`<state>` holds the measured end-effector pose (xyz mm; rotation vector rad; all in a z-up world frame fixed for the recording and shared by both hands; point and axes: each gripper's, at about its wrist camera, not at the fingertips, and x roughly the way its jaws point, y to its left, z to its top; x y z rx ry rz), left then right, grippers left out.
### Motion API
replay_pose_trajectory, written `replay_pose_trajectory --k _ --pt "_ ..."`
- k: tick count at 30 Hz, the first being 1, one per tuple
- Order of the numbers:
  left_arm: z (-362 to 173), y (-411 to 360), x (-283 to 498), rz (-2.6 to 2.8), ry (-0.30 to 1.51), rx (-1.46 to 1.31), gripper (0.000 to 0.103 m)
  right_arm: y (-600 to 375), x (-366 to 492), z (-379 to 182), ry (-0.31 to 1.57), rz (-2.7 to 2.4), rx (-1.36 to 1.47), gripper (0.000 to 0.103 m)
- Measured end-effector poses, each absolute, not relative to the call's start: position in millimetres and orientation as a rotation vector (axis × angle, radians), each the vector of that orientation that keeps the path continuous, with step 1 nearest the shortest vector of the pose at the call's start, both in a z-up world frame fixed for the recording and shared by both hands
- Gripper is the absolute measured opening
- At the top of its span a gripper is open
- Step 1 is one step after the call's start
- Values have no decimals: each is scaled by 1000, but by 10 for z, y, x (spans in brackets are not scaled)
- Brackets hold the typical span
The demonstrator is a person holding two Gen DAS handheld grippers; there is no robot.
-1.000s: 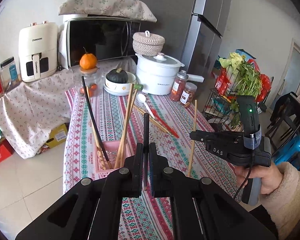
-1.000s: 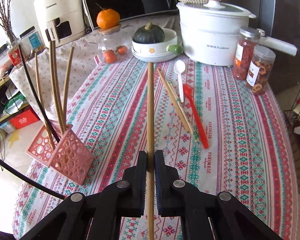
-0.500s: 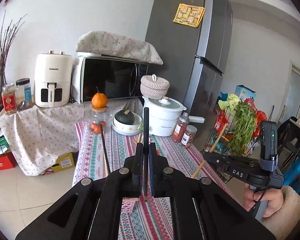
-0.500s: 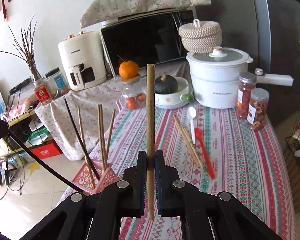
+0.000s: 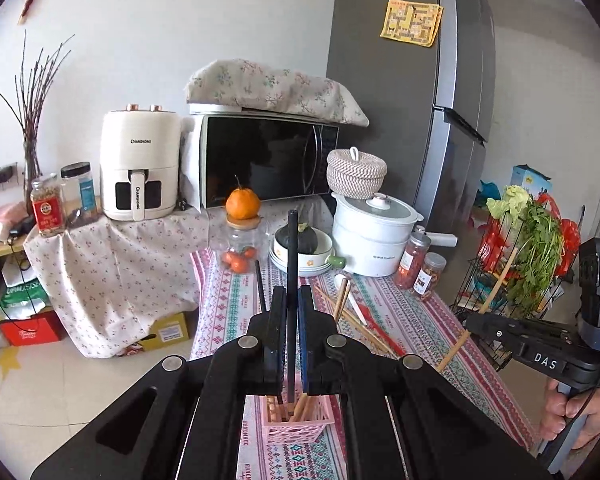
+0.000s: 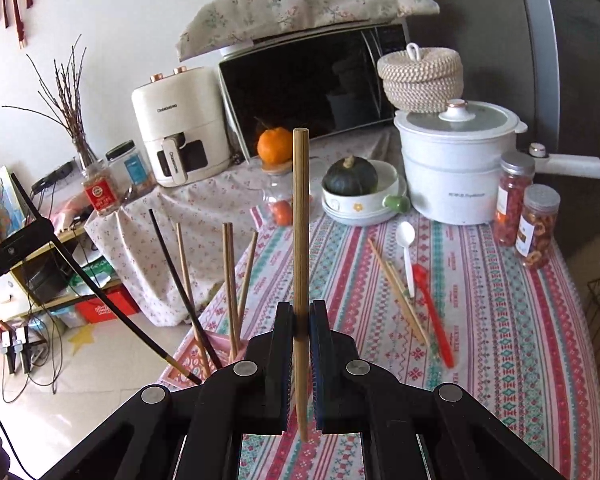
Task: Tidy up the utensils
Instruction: 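Lower the dark chopstick into the basket, open the left tool while the right tool lifts its chopstick, then lower the wooden chopstick into the pink basket and open the right tool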
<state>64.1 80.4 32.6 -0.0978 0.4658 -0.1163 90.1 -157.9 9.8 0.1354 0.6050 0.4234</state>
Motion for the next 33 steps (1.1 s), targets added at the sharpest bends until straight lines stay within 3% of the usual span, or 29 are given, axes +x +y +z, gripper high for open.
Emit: replay_pose_trajectory --k 16,17,19,20,21,25,30,33 --pt "-146 760 1107 -121 628 -90 6 -1405 864 116 603 467 125 6" --pt "-155 756 1122 -119 632 -85 9 -1399 861 121 602 470 126 6" --pt "-162 754 1129 -113 639 -80 28 -1392 856 134 598 476 129 6" --pt "-157 760 1120 -108 637 -83 47 -1390 855 142 595 480 131 6" --pt "-148 775 1102 -103 631 -92 58 -1387 856 151 593 484 133 6" --pt "-118 829 1043 -113 649 -112 65 -1357 851 205 574 497 150 6" --pt "-229 927 990 -93 730 -120 83 -1273 885 275 554 518 175 6" --pt "-342 981 955 -86 776 -98 87 -1200 923 291 546 528 185 6"
